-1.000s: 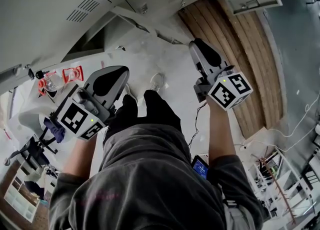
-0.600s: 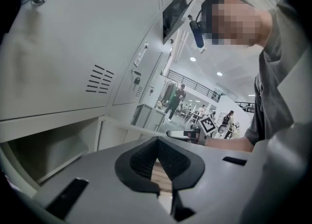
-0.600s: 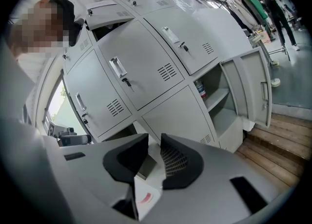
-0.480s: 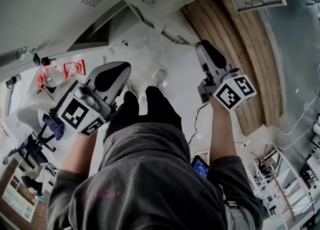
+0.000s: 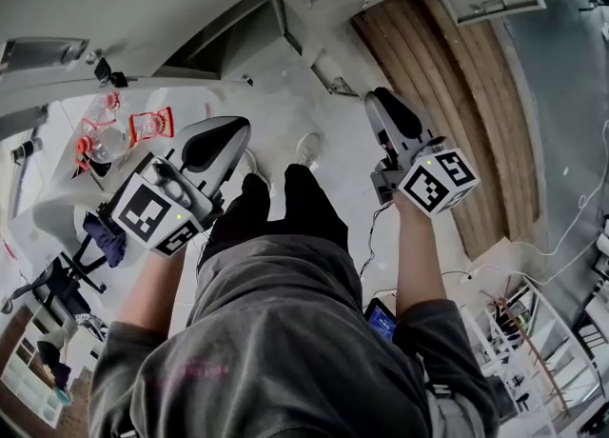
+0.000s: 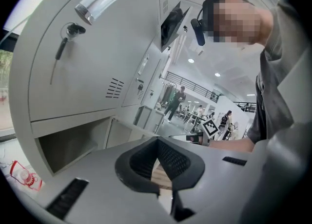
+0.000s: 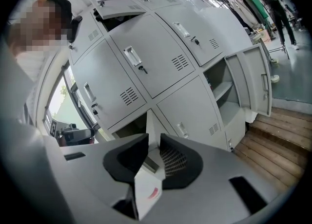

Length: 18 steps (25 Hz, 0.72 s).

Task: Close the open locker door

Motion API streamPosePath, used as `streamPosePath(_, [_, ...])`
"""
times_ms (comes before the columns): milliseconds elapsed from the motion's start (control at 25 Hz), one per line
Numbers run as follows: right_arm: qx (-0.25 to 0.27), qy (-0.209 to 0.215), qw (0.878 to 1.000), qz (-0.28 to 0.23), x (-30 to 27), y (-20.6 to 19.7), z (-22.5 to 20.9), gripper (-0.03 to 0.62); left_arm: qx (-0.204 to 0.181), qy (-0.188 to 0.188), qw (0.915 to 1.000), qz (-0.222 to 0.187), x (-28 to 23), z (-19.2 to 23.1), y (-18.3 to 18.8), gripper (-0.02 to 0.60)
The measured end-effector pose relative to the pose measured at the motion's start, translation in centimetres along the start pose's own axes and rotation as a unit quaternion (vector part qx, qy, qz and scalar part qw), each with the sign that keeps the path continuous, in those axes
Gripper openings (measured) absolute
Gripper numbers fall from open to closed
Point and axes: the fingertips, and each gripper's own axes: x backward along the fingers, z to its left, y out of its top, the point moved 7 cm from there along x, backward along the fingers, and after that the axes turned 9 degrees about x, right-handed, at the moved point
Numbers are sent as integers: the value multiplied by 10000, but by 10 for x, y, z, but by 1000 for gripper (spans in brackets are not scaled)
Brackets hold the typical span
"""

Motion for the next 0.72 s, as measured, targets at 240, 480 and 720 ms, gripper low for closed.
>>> streamPosePath(240, [46,-11,10000,40,-6,-12,30,83,-23,39,10000,-26,34,5,-3,14])
streamPosePath(480, [34,71,9999,86,-17,-22,56,83,14,92,9999,-78,63,16,-9,14])
streamPosePath(720, [78,104,9998,159,-28,-30,79,83,67,123,9998,-152,88,27,-12,14])
